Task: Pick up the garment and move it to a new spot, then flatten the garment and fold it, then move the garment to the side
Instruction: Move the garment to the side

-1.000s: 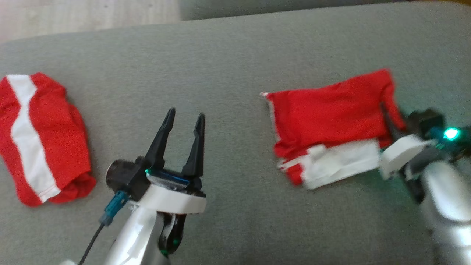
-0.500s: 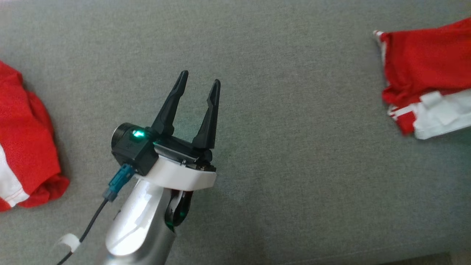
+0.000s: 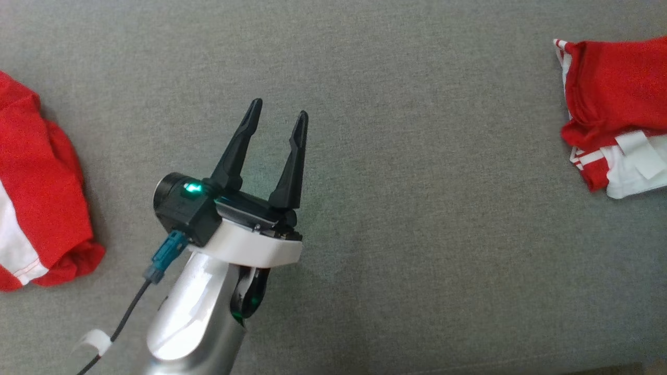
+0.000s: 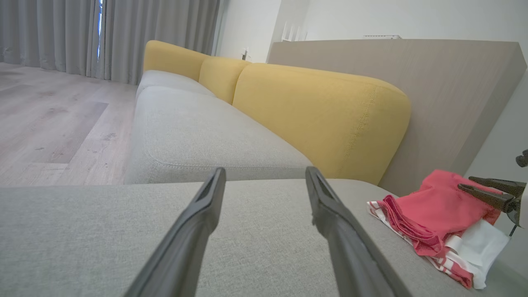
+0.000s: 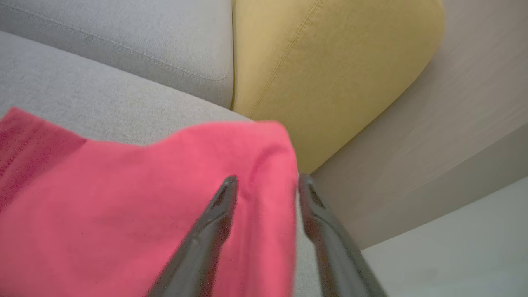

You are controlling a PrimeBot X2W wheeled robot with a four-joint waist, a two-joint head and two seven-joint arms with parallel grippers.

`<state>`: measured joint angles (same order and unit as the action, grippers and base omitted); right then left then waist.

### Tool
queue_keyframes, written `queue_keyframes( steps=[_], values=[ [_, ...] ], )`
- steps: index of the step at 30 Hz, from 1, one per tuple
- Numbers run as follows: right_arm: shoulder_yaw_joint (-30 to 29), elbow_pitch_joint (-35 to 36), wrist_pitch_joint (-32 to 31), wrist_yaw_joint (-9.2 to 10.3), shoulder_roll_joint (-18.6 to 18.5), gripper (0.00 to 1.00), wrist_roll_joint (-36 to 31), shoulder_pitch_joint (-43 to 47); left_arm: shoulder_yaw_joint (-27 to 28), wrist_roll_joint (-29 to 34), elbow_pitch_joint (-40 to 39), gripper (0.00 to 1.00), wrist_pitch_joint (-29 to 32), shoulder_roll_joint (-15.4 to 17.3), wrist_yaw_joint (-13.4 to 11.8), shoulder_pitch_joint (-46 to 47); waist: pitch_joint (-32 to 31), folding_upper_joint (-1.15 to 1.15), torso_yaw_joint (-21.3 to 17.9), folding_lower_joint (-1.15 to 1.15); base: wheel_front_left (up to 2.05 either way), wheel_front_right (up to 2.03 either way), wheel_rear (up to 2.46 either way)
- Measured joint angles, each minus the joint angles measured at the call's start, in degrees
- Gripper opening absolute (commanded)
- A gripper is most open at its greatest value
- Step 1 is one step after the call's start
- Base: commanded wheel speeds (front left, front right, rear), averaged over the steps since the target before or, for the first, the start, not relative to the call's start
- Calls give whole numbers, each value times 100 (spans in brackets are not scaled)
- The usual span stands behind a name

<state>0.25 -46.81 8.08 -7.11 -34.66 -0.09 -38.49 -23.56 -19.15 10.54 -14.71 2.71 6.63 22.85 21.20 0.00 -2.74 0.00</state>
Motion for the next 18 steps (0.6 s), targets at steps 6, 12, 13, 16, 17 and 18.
queue_keyframes(
  steps=[6,12,13,16,17,18],
  values=[
    [-155,97,108,0,218,100,-99,-64,131,-2,19,100,0,0,1,-8,-206,0,3,0,0,0,0],
    [-214,833,207,0,788,100,10,-39,313,-53,8,100,0,-5,-11,-236,-590,0,35,-1,0,0,0],
    [-216,1027,204,0,912,100,59,-4,372,-157,7,100,0,-2,-19,-305,-669,0,44,-1,0,0,0],
    [-226,1616,172,0,1274,100,261,248,553,-205,7,100,0,0,-82,-531,-919,0,77,-1,0,0,0],
    [-224,1809,100,0,1374,100,331,382,592,-204,8,100,0,-2,-90,-607,-1007,0,91,-1,0,0,0],
    [-257,2194,-47,0,1579,100,460,675,691,-191,7,100,0,-4,-94,-748,-1174,0,124,-1,0,0,0]
  ],
)
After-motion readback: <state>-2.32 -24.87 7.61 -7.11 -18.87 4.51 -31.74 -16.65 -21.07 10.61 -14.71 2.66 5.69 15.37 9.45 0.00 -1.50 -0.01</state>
